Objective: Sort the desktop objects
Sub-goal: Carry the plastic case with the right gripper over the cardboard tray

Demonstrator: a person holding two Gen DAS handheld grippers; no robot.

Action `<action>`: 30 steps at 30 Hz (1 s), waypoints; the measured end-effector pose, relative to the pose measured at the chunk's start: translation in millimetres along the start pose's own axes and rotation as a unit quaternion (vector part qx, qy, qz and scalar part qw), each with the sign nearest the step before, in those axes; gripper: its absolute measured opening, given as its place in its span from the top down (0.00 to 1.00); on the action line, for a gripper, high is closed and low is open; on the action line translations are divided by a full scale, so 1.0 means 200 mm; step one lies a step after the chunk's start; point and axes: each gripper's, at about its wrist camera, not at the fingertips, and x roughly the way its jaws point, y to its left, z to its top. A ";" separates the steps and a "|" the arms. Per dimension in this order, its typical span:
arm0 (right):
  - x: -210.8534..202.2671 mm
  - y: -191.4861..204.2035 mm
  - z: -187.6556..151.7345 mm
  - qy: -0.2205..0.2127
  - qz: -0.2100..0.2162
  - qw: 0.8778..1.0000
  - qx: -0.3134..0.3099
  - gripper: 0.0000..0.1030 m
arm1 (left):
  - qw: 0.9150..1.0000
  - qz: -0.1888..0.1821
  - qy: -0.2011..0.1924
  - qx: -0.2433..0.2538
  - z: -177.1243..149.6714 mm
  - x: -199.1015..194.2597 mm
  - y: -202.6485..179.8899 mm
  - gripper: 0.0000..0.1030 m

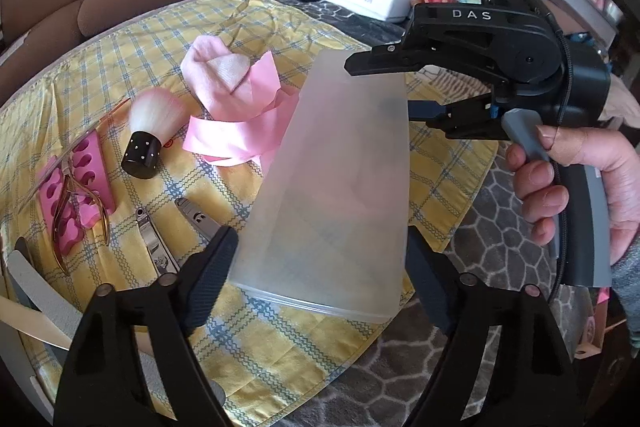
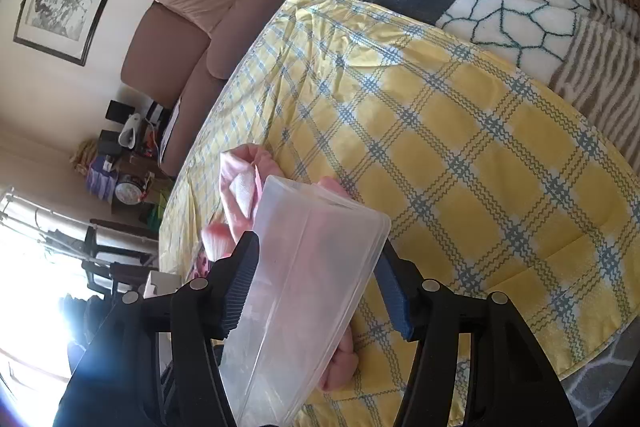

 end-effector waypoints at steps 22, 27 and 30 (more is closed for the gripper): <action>-0.21 0.51 -0.05 -0.009 0.028 0.998 -0.062 0.52 | 0.998 -0.022 -0.062 -0.008 -0.04 -0.54 0.05 0.29; -0.22 0.82 -0.15 -0.001 0.045 0.994 -0.103 0.54 | 0.996 -0.016 -0.086 -0.033 -0.13 -0.79 0.20 0.29; -0.17 1.00 -0.23 0.009 0.057 0.991 -0.120 0.55 | 0.994 -0.008 -0.098 -0.052 -0.20 -0.94 0.33 0.29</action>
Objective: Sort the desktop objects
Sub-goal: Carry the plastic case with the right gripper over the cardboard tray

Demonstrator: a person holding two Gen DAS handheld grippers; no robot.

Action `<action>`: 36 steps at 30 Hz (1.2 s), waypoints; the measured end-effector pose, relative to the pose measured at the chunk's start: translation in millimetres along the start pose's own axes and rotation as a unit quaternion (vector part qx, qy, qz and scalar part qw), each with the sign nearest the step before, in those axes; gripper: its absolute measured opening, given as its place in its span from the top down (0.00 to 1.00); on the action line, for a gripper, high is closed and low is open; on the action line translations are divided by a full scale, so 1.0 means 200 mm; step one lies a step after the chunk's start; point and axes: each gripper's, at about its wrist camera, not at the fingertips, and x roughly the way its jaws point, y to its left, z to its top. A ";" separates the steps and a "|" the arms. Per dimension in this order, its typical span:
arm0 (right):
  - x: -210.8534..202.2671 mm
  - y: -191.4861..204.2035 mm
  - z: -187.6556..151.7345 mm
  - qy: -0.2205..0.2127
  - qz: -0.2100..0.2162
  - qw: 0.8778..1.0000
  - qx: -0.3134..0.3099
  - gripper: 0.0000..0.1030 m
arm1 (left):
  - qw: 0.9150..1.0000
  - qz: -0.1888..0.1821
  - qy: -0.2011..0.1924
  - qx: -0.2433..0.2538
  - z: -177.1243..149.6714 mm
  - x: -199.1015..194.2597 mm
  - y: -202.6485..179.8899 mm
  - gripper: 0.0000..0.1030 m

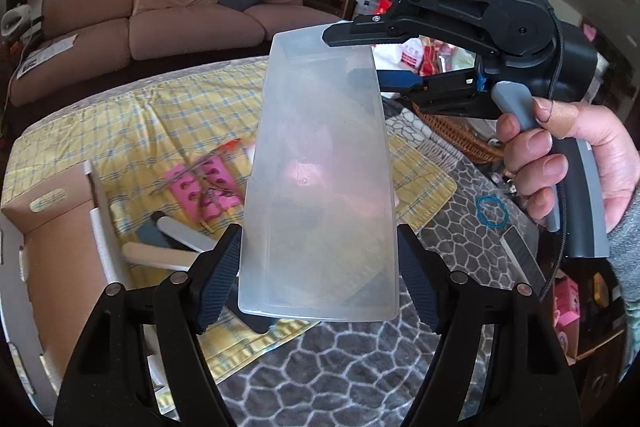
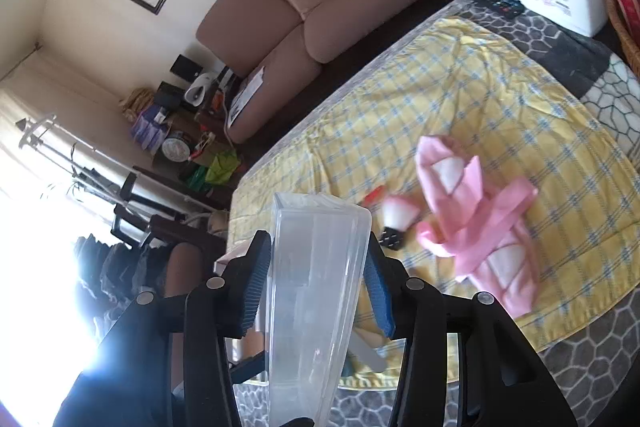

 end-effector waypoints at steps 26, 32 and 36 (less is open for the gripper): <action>1.28 0.78 -0.40 0.146 0.031 0.988 -0.047 0.56 | 0.984 0.067 0.001 -0.165 -0.39 -0.37 1.10 0.29; 1.41 0.73 -0.39 0.165 0.006 0.985 -0.057 0.52 | 0.981 0.078 0.028 -0.176 -0.37 -0.28 1.11 0.29; 1.44 0.73 -0.41 0.166 -0.013 0.982 -0.084 0.50 | 0.981 0.083 0.036 -0.174 -0.36 -0.23 1.11 0.29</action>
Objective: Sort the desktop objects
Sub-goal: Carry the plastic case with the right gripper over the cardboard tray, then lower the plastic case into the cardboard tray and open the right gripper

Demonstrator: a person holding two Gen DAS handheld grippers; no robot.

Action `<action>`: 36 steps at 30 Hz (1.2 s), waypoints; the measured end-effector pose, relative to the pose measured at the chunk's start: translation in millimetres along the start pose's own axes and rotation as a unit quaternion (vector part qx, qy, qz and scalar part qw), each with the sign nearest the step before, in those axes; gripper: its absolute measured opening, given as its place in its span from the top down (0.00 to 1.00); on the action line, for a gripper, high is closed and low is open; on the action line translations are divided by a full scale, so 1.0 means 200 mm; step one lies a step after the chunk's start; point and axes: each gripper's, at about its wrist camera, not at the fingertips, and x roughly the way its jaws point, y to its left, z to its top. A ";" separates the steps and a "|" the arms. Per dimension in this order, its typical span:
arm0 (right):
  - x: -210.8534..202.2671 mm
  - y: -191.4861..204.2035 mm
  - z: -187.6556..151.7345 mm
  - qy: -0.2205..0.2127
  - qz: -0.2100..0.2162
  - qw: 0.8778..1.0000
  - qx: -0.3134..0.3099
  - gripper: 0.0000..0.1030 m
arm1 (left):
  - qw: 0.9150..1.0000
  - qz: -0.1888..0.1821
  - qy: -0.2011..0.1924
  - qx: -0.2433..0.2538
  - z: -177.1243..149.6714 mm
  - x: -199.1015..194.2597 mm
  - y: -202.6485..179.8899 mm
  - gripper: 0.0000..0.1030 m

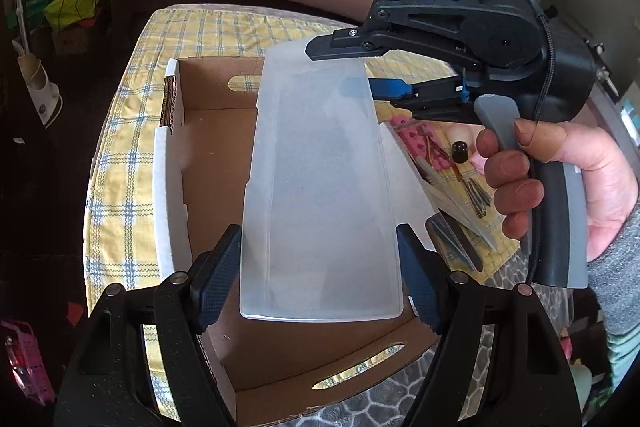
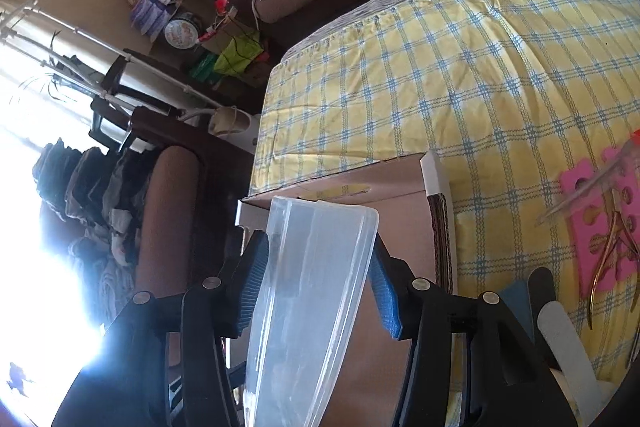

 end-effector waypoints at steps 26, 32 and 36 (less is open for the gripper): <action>0.14 0.08 -0.05 0.030 -0.088 0.993 -0.073 0.42 | 0.995 0.023 -0.057 -0.077 0.05 -0.21 0.19 0.26; 0.16 0.16 -0.10 0.038 -0.150 0.980 -0.127 0.42 | 0.986 0.026 -0.074 -0.145 0.06 -0.25 0.38 0.26; 0.21 0.26 -0.10 0.039 -0.169 0.974 -0.148 0.24 | 0.987 0.029 -0.069 -0.139 0.05 -0.25 0.38 0.26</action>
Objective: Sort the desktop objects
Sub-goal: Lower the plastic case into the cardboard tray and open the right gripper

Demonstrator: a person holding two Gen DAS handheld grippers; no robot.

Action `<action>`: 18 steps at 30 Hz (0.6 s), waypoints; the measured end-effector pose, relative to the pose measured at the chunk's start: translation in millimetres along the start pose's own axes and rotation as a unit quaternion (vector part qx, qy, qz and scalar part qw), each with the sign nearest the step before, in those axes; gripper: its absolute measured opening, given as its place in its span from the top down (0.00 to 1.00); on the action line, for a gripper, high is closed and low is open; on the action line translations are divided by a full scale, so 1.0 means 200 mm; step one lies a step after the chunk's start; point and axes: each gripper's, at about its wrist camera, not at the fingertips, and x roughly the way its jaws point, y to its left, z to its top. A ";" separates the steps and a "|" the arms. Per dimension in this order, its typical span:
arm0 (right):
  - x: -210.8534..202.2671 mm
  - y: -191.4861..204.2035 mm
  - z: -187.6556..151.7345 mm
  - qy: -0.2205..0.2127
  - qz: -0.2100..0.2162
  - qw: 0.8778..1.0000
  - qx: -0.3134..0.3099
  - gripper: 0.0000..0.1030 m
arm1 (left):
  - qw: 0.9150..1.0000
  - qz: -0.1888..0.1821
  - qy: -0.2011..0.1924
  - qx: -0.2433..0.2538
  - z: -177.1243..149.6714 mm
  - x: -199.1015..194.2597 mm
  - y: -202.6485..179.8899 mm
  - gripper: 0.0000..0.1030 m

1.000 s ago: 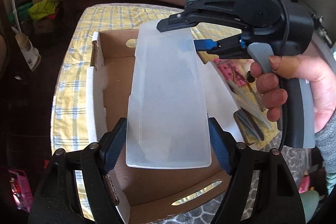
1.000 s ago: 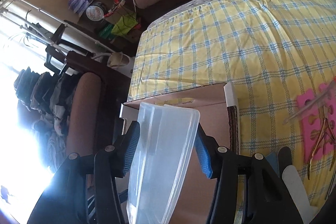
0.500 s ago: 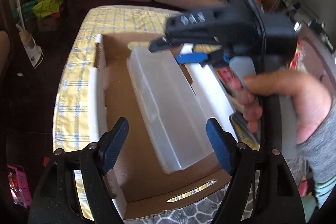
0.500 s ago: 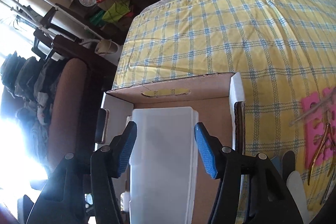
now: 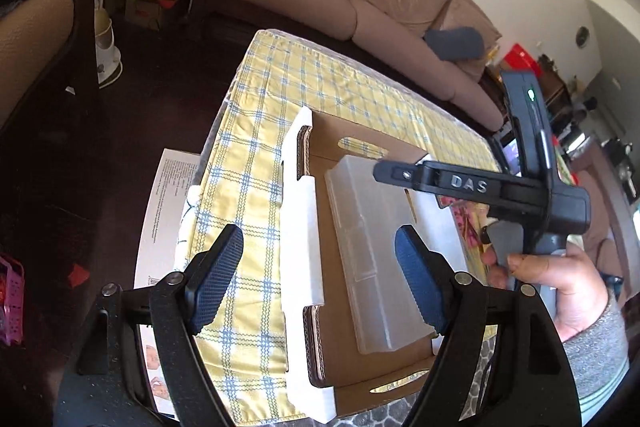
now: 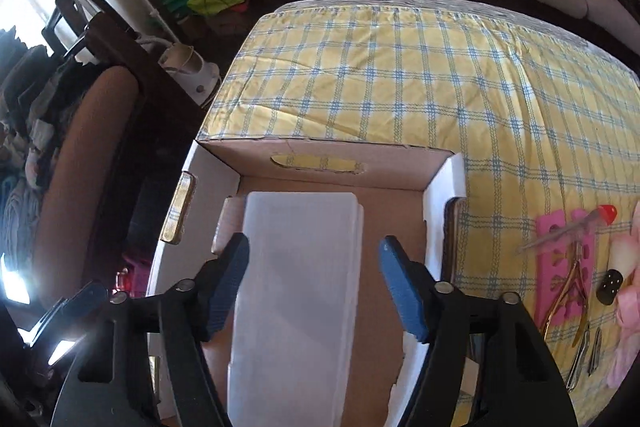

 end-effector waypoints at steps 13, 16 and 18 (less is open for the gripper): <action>0.21 0.15 0.00 0.057 -0.100 0.992 -0.046 0.21 | 1.000 -0.002 0.020 0.004 -0.01 0.02 0.01 0.26; 0.21 0.15 -0.03 0.067 -0.091 0.993 -0.041 0.26 | 1.000 -0.006 0.021 0.009 -0.01 0.01 0.00 0.26; 0.21 0.15 -0.03 0.066 -0.089 0.993 -0.038 0.26 | 1.000 -0.008 0.022 0.014 -0.02 0.01 -0.01 0.26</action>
